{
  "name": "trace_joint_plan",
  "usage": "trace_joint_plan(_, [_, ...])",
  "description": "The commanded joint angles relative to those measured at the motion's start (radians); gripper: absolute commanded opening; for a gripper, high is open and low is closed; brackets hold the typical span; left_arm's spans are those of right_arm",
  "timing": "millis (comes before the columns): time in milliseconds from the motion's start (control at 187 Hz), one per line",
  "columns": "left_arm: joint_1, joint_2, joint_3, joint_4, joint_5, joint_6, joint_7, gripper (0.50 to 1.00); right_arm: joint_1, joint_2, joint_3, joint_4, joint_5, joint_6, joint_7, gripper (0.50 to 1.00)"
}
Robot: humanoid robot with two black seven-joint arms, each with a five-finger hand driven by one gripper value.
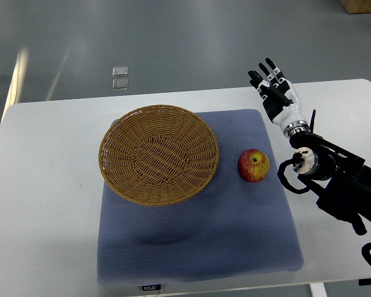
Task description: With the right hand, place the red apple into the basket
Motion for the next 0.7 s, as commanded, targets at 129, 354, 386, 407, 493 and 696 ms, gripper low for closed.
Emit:
trace_joint_plan(129, [0.001,0.0,-0.001,0.0,0.0,0.0,-0.002,1.0,0.0,0.0,0.0,0.002,0.0,0.0,0.0,0.921])
trace_joint_plan(354, [0.001,0.0,-0.001,0.005,0.0,0.0,0.0,1.0,0.002,0.0,0.0,0.0,0.0,0.0,0.0,0.921])
trace_joint_plan(386, [0.001,0.0,-0.005,0.003,0.0,0.0,0.0,1.0,0.002,0.0,0.0,0.0,0.0,0.0,0.0,0.921])
trace_joint_plan(407, [0.003,0.0,-0.005,0.005,0.0,0.0,0.0,1.0,0.002,0.0,0.0,0.0,0.0,0.0,0.0,0.921])
trace_joint_plan(493, [0.015,0.0,-0.005,-0.001,0.0,0.0,0.0,1.0,0.002,-0.002,0.0,0.0,-0.002,0.0,0.0,0.921])
trace_joint_plan(696, [0.014,0.0,-0.003,0.0,0.0,0.0,0.0,1.0,0.0,-0.002,0.0,-0.005,0.0,0.003,0.0,0.921])
